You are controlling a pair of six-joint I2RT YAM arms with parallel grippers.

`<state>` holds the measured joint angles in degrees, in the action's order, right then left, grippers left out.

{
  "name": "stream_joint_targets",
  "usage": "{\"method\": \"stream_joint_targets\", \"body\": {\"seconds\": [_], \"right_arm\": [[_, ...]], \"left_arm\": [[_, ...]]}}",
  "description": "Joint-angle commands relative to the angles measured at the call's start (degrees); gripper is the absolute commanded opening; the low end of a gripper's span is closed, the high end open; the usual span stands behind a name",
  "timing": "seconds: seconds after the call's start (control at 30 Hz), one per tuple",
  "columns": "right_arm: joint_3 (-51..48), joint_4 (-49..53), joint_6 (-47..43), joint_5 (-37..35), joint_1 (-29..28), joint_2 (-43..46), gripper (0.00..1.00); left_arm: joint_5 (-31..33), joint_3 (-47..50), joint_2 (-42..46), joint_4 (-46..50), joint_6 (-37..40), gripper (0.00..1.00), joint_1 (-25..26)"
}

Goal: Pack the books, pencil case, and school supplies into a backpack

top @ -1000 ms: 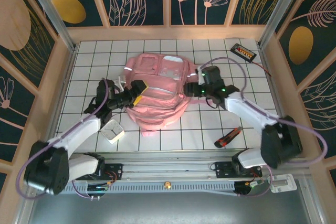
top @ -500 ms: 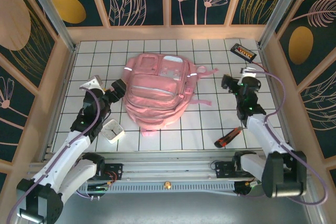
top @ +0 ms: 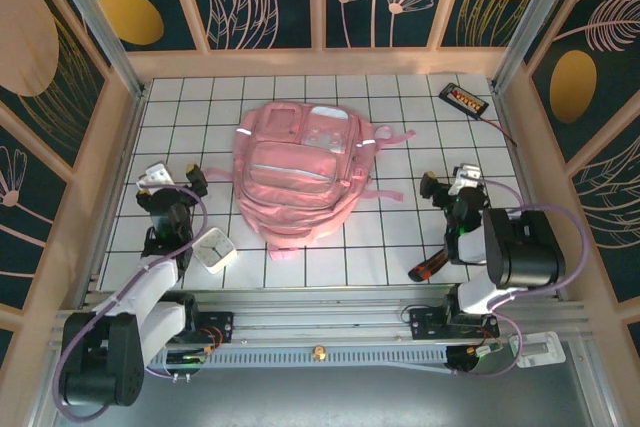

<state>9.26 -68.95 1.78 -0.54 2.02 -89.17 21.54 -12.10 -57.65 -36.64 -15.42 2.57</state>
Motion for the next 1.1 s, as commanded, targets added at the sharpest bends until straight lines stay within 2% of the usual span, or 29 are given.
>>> {"method": "stream_joint_targets", "body": {"seconds": [0.0,0.03,0.13,0.27,0.37,0.43,0.47,1.07], "right_arm": [[-0.5,-14.9,-1.2,-0.2,-0.9,-0.7,0.99],[-0.1,-15.5,-1.6,0.4,-1.0,-1.3,0.99],[2.8,-8.8,-1.5,0.7,-0.9,-0.7,0.99],[3.4,-7.2,-1.0,2.0,0.0,-0.5,0.99],[3.3,-7.4,-0.9,1.9,0.0,-0.6,0.99],[3.2,-7.5,-0.9,1.9,-0.1,-0.5,0.99],[3.3,-7.3,-0.9,2.0,-0.1,-0.6,0.99],[3.4,-7.1,-1.0,2.3,-0.1,-0.5,0.99]], "left_arm": [[-0.4,2.6,-5.7,-19.0,4.5,0.99,-0.6],[-1.9,3.4,-8.9,-24.1,4.9,0.99,-0.6],[-3.3,3.3,-18.2,-34.9,7.4,0.99,-0.7],[-6.9,0.3,-24.2,-35.6,10.3,0.99,-0.7],[-6.2,2.3,-31.0,-46.7,10.1,0.99,-0.7],[-4.6,-0.6,-29.2,-37.5,9.1,0.99,-0.7],[-4.6,-0.2,-30.1,-40.0,9.1,0.99,-0.7],[-4.6,0.1,-29.6,-39.7,9.3,0.99,-0.8]]}}
